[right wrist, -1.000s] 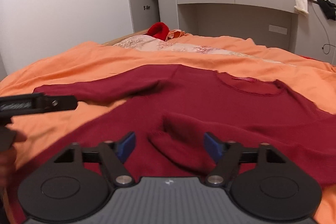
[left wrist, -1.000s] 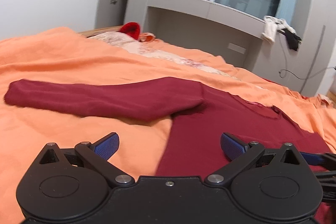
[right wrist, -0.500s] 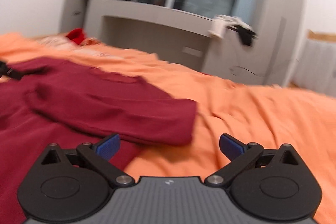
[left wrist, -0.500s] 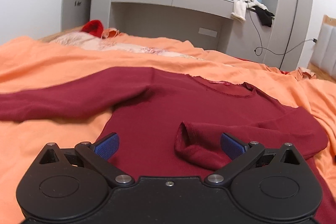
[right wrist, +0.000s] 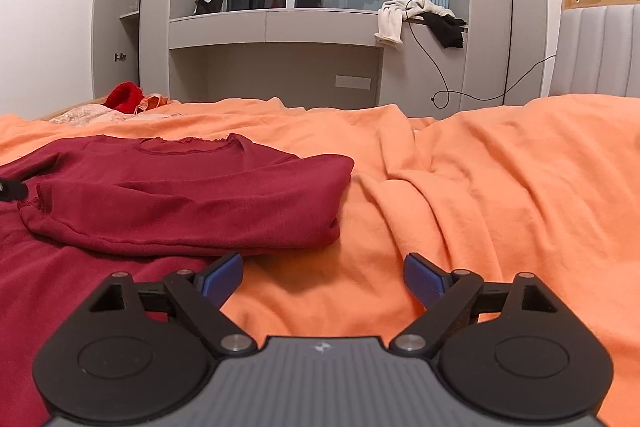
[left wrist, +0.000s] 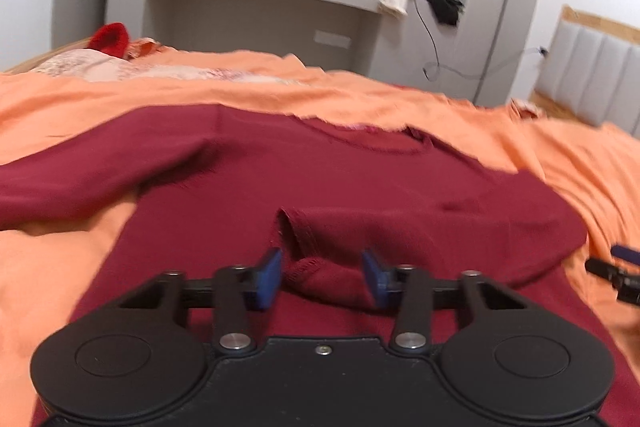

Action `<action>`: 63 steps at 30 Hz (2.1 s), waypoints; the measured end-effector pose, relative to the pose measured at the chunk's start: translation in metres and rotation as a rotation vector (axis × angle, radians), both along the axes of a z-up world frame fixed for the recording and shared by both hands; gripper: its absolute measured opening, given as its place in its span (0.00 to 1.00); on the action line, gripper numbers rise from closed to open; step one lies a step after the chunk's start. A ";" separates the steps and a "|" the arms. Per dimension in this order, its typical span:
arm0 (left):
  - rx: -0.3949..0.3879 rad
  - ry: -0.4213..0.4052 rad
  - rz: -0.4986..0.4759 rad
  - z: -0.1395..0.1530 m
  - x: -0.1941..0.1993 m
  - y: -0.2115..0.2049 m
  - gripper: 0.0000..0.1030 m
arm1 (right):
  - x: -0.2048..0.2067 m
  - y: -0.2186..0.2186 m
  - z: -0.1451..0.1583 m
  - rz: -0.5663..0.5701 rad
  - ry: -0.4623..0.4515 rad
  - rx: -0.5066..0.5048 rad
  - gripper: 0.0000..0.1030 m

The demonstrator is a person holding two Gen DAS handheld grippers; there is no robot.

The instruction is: Fold small clothes

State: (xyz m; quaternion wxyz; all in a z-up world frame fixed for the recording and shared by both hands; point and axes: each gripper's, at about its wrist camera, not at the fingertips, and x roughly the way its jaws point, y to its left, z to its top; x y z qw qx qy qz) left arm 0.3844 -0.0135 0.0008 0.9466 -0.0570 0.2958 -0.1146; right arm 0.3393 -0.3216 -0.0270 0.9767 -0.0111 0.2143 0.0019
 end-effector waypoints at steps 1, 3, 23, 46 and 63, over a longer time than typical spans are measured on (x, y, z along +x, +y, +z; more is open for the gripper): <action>0.012 0.003 -0.003 -0.002 0.002 -0.002 0.38 | 0.000 0.000 0.000 0.001 -0.001 0.003 0.88; 0.019 0.015 -0.005 -0.005 0.006 -0.004 0.18 | 0.000 0.001 -0.001 0.005 -0.005 0.005 0.88; -0.017 0.041 0.032 -0.009 -0.015 0.008 0.21 | 0.030 0.029 -0.015 -0.010 -0.015 -0.242 0.77; 0.021 0.058 0.126 -0.009 -0.007 -0.010 0.03 | 0.044 0.010 -0.003 0.058 -0.025 -0.062 0.09; 0.020 0.071 0.177 0.004 -0.026 0.003 0.38 | 0.036 -0.012 -0.004 -0.018 0.097 0.157 0.07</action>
